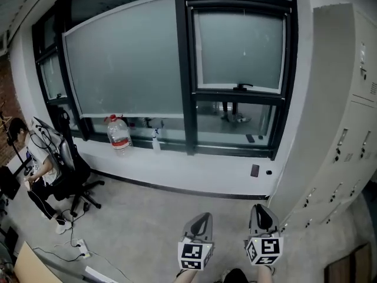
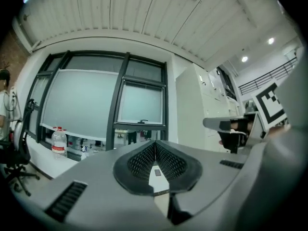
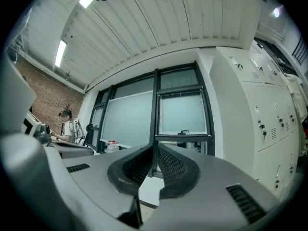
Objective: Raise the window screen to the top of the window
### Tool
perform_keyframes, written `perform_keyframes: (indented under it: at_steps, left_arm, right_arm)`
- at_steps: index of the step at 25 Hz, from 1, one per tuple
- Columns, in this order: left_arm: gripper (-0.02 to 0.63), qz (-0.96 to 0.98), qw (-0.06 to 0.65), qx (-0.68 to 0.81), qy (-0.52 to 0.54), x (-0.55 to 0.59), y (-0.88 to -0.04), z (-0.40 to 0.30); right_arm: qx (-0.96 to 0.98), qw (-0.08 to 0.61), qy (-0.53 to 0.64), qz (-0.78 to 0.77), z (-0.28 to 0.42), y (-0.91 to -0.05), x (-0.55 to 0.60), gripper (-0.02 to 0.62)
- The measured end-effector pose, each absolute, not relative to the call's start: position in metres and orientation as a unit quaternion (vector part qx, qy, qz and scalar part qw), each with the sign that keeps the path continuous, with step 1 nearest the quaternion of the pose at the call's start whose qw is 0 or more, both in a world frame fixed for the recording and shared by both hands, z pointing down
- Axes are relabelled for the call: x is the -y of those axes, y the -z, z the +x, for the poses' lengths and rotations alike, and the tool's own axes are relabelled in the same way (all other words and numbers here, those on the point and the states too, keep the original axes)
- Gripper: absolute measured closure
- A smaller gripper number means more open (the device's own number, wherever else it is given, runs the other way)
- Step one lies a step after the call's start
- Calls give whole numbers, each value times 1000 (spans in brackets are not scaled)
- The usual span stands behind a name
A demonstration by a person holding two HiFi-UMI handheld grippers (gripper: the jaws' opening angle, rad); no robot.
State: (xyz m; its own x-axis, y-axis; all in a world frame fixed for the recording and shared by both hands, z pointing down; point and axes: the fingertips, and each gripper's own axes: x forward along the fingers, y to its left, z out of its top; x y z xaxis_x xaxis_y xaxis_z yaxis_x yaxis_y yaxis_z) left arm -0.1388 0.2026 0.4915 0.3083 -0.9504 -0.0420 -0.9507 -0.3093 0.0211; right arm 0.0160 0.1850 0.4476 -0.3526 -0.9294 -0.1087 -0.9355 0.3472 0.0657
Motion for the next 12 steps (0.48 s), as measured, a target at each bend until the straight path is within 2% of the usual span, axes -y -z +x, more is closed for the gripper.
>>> perform_keyframes:
  at_steps: [12]
  left_arm:
    - [600, -830, 0, -557, -25, -295, -481, -82]
  right_arm:
    - [-813, 42, -23, -581, 54, -453, -301, 558]
